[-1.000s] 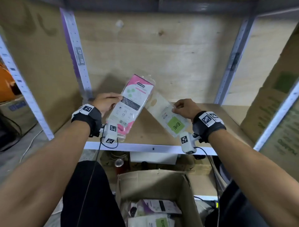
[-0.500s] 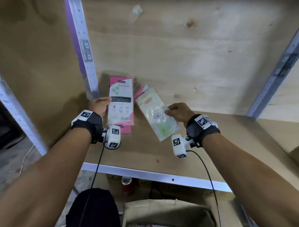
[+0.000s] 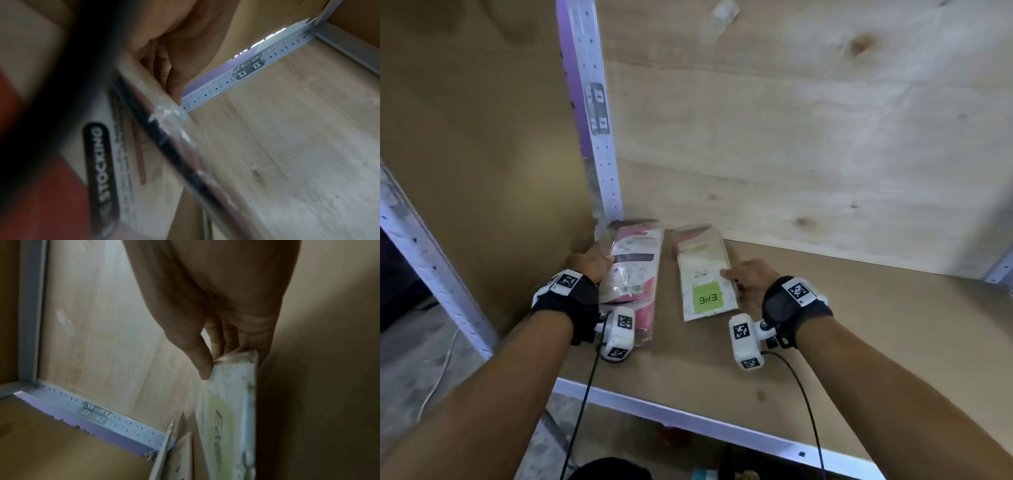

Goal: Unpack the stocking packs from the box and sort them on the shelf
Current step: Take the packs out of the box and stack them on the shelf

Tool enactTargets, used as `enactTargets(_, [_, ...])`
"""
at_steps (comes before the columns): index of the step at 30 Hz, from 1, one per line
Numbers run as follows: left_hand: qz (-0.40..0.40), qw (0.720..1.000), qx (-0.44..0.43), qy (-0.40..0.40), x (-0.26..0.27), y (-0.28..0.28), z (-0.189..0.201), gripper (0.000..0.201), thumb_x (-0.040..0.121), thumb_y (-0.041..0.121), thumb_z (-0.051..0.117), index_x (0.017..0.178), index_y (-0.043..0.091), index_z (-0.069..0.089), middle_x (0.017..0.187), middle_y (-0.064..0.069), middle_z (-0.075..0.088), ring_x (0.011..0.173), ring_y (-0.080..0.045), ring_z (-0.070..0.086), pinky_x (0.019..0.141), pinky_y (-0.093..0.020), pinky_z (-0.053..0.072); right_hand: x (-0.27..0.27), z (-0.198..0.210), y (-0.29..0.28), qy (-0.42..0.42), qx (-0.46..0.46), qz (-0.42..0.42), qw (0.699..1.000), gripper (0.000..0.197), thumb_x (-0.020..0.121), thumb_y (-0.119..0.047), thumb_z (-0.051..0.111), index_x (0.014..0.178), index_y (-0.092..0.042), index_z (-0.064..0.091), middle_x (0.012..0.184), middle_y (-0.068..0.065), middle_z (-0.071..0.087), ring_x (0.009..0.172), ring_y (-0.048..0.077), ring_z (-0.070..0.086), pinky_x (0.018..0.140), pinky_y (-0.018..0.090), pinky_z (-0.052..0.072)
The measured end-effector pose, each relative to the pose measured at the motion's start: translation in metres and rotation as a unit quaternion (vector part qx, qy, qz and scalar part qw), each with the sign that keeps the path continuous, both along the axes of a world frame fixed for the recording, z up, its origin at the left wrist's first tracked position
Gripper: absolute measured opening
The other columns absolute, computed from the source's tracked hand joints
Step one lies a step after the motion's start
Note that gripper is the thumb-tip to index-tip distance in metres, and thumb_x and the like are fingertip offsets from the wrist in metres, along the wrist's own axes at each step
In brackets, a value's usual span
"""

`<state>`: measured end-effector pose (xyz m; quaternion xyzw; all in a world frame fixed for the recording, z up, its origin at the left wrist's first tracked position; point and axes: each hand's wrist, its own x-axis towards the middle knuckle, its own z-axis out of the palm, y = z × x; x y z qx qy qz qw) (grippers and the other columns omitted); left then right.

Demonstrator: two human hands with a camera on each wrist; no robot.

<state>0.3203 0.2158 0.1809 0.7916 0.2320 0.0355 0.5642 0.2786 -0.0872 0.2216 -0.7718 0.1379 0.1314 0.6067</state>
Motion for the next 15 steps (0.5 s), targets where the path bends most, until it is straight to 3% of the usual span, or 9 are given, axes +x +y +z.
enactTargets(3, [0.032,0.999,0.008,0.0,0.009,0.008,-0.001,0.043,0.087,0.018,0.072,0.121,-0.008,0.065,0.124,-0.023,0.066,0.113,-0.036,0.065,0.101,-0.047,0.051,0.008,-0.004,0.015,0.018,0.007,0.002,1.0,0.032,0.089,-0.002,0.068,0.115,0.011,0.057,0.114,0.023,0.068,0.104,0.038,0.068,0.087,0.049,0.057])
enactTargets(6, [0.034,0.998,0.048,0.002,0.014,0.01,0.004,0.038,0.084,0.022,0.075,0.11,-0.005,0.071,0.114,-0.018,0.071,0.105,-0.032,0.068,0.097,-0.041,0.053,0.006,-0.005,0.025,0.032,0.026,0.011,0.999,0.01,0.092,0.001,0.064,0.093,0.0,0.054,0.088,0.011,0.068,0.083,0.027,0.067,0.062,0.034,0.059])
enactTargets(10, [-0.003,0.993,0.119,-0.01,0.027,0.015,0.003,0.021,0.085,0.025,0.072,0.093,0.007,0.078,0.106,-0.011,0.075,0.081,-0.021,0.062,0.077,-0.026,0.044,0.02,-0.014,0.041,0.016,-0.003,0.03,0.999,0.023,0.092,-0.001,0.063,0.078,-0.01,0.048,0.082,0.007,0.066,0.091,0.027,0.069,0.076,0.036,0.059])
enactTargets(12, [-0.011,0.991,0.128,-0.034,0.031,0.014,0.002,0.016,0.087,0.02,0.07,0.094,0.009,0.08,0.103,-0.009,0.075,0.077,-0.017,0.061,0.076,-0.025,0.043,0.028,-0.019,0.046,0.001,-0.03,0.034,0.999,0.025,0.09,-0.002,0.066,0.075,-0.012,0.049,0.08,0.008,0.068,0.077,0.026,0.071,0.063,0.036,0.061])
enactTargets(14, [-0.015,0.989,0.138,-0.057,0.032,0.013,0.0,0.017,0.088,0.018,0.07,0.096,0.008,0.079,0.102,-0.01,0.076,0.084,-0.021,0.065,0.079,-0.027,0.047,0.034,-0.023,0.049,-0.026,-0.096,0.038,0.994,0.027,0.087,-0.009,0.071,0.072,-0.013,0.049,0.076,0.008,0.069,0.058,0.02,0.065,0.048,0.029,0.055])
enactTargets(15, [-0.017,0.987,0.148,-0.063,0.033,0.012,0.0,0.017,0.088,0.018,0.069,0.095,0.006,0.079,0.099,-0.011,0.075,0.084,-0.022,0.064,0.079,-0.028,0.048,0.036,-0.025,0.05,-0.045,-0.139,0.042,0.988,0.028,0.085,-0.014,0.074,0.07,-0.015,0.05,0.075,0.008,0.069,0.054,0.018,0.061,0.049,0.028,0.052])
